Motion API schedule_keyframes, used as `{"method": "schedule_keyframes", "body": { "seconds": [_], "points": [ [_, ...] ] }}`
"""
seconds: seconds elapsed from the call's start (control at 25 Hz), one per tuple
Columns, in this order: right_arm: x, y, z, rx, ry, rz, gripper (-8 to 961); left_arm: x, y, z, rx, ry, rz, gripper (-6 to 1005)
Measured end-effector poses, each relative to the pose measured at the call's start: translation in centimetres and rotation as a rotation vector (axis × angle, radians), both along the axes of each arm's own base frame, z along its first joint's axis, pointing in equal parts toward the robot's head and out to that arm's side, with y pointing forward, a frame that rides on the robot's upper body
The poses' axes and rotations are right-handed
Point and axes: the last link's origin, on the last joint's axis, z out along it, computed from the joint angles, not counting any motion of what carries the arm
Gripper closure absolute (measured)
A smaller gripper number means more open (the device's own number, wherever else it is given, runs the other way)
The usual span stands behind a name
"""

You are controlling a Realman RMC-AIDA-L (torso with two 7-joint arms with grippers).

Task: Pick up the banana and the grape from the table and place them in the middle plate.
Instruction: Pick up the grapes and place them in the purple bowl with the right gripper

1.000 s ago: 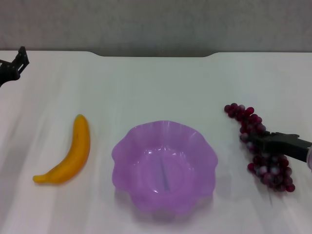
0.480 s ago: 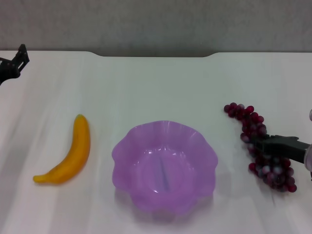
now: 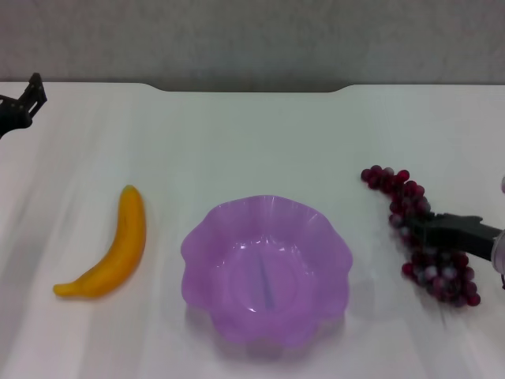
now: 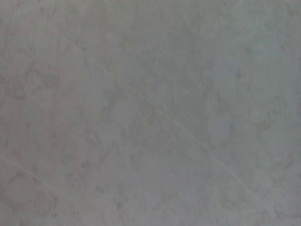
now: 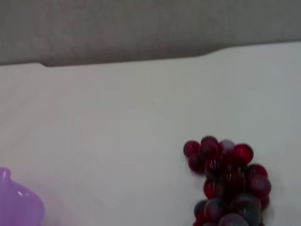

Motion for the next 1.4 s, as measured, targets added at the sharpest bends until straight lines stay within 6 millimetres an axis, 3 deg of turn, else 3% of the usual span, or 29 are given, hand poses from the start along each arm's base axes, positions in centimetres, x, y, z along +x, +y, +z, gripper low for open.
{"method": "schedule_keyframes", "body": {
  "seconds": [0.8,1.4],
  "points": [
    [-1.1,1.6,2.5,0.200,-0.104,0.194,712,-0.2,-0.2,0.0,0.001,0.000,0.004,215],
    [-1.1,1.8,3.5,0.255,-0.129,0.231,772,-0.1,-0.1,0.0,0.000,0.002,0.001,216]
  ]
}}
